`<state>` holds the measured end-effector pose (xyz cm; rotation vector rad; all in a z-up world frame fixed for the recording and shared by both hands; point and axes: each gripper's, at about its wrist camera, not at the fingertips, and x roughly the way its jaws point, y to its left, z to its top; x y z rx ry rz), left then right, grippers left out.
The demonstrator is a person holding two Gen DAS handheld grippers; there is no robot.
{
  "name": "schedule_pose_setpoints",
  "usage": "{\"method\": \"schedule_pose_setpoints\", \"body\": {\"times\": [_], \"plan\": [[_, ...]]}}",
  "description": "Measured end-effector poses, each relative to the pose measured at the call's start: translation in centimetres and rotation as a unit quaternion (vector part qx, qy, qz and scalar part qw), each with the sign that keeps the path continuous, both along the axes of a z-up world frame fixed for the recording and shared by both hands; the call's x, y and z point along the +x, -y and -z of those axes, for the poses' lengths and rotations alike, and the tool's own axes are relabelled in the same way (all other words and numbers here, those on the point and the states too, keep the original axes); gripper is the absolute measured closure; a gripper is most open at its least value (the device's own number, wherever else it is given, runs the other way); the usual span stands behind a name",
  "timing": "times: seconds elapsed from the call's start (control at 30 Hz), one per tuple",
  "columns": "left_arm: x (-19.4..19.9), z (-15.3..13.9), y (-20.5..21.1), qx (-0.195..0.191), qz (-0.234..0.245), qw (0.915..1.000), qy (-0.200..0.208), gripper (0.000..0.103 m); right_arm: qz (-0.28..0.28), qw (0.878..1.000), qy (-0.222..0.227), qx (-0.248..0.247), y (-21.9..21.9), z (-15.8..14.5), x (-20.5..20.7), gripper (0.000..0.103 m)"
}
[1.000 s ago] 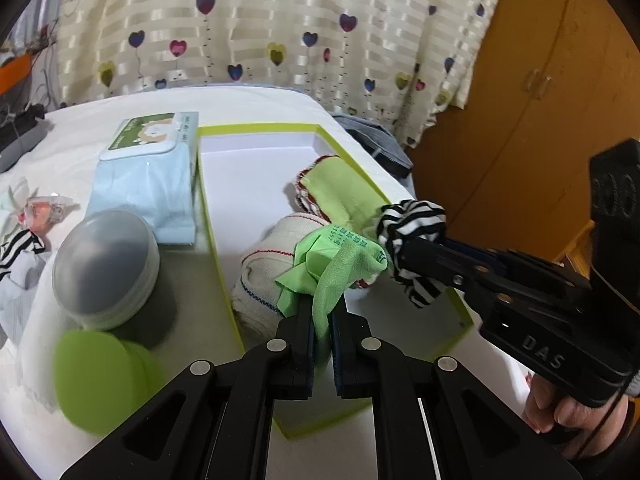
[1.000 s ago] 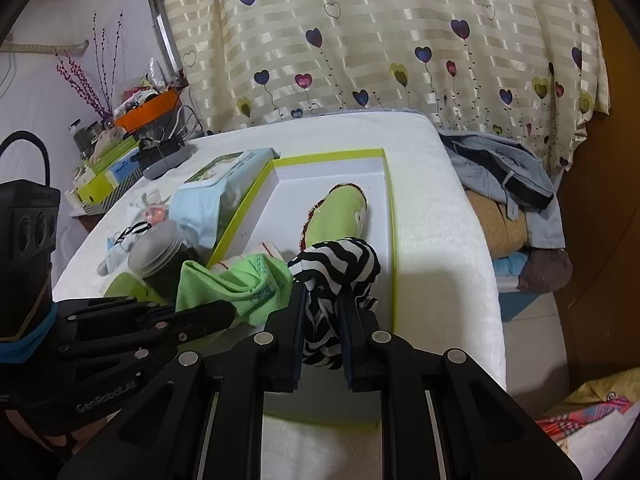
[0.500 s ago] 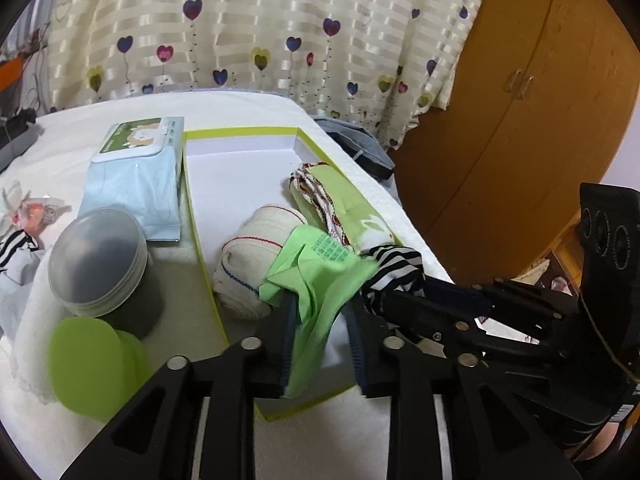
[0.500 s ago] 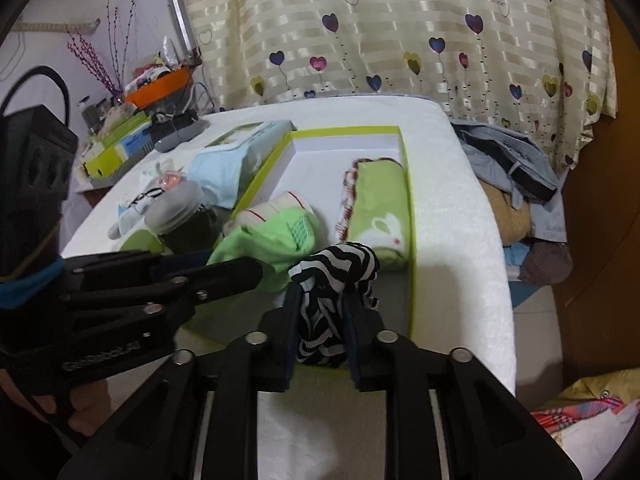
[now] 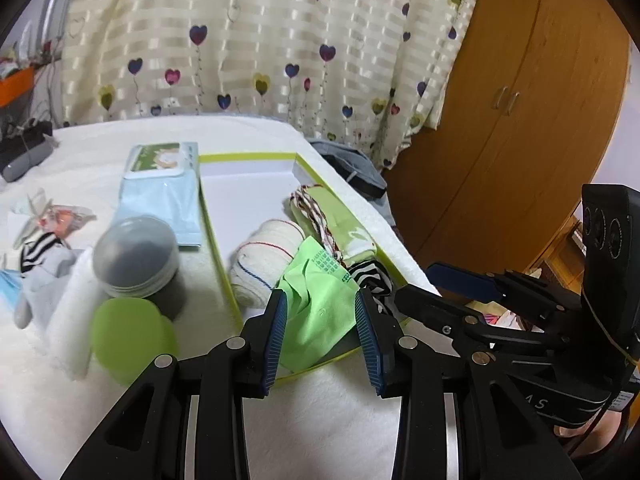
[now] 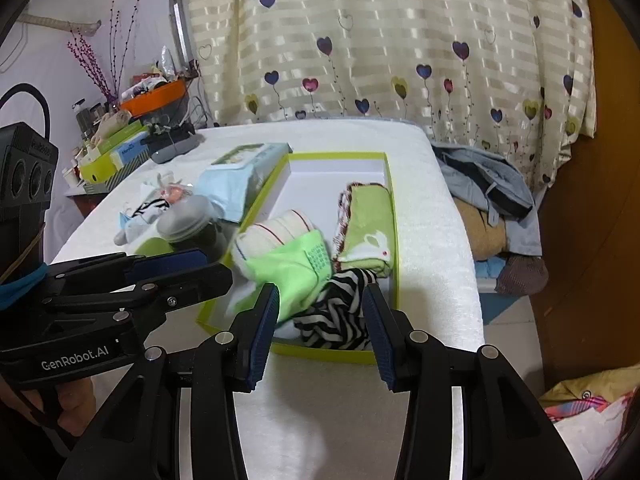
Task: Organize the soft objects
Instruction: 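Open both tools to drop the cloth and sock into the box, then withdraw both open tools from the box toward the pile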
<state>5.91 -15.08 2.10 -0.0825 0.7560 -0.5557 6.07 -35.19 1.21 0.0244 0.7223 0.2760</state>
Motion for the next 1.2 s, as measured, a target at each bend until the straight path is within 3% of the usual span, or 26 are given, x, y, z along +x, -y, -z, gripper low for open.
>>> {"method": "schedule_pose_setpoints", "body": {"times": [0.4, 1.2], "plan": [[-2.8, -1.8, -3.5, 0.003, -0.035, 0.9987, 0.037, 0.069, -0.023, 0.999, 0.025, -0.007, -3.0, -1.9, -2.3, 0.058], [-3.9, -2.1, -8.5, -0.01, -0.087, 0.9954, 0.04, 0.069, -0.06, 0.998, 0.03, -0.012, -7.4, -2.8, -3.3, 0.058]]}}
